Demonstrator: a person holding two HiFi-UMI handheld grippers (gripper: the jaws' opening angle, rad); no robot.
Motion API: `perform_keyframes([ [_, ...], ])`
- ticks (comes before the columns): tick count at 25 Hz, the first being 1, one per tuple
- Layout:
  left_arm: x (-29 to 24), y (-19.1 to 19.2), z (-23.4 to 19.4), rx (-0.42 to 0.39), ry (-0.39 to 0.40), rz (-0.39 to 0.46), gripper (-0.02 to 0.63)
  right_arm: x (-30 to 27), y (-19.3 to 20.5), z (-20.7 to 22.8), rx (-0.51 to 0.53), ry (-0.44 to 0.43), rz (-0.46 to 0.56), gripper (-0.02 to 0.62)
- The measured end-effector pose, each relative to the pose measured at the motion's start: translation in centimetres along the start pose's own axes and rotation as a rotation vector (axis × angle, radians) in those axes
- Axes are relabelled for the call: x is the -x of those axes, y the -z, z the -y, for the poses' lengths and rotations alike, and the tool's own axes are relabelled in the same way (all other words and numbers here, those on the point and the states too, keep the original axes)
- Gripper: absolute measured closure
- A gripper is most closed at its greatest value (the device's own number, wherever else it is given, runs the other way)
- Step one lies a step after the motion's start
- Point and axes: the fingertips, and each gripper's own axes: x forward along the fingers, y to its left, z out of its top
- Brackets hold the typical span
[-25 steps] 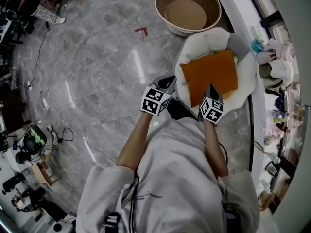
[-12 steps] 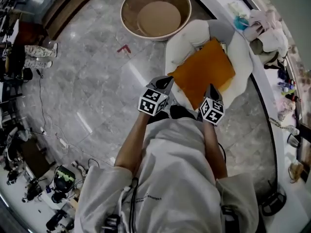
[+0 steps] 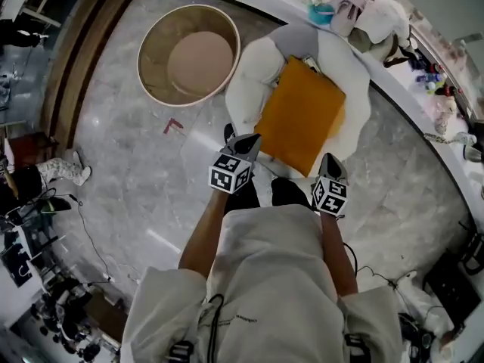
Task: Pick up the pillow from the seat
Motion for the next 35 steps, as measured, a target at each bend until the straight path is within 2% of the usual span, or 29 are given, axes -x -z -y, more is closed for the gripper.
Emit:
perform_keyframes([
  [5,-3.7,-1.3,-4.2,-0.018,0.129,-0.081,0.597,-0.4,1.1,-1.8,-0.07,0.101,-0.028,0.589],
  [10,-8.1,-2.4,-9.1,-0.003,0.261,-0.135,0.597,-4.4,-0.3,-5.4,-0.073,0.137,-0.039,0.588],
  [16,-13.4,0.4,-13.0,-0.03,0.383,-0.271,0.597,-11.5,-2.2,-8.5,-0.119,0.187,-0.037,0.589],
  [19,-17.5,2.4,-13.9,-0.013,0.428,-0.298,0.595,-13.1,-3.5,-8.8,-0.153,0.216,-0.014,0.589],
  [22,-21.2,4.3,-15.2,0.025,0.476,-0.321,0.594,-15.0,-3.9,-9.4,-0.142,0.212,-0.002,0.588],
  [26,-25.8,6.2,-15.8,0.03,0.523,-0.339,0.58,-18.1,-0.4,-8.0,-0.177,0.212,-0.035,0.588],
  [30,-30.4,9.5,-16.9,0.05,0.553,-0.435,0.457,-20.9,4.1,-6.9,-0.253,0.241,-0.079,0.588],
  [35,-34.6,12.6,-18.8,0.118,0.562,-0.516,0.427,-23.3,6.5,-8.9,-0.306,0.228,-0.09,0.588],
])
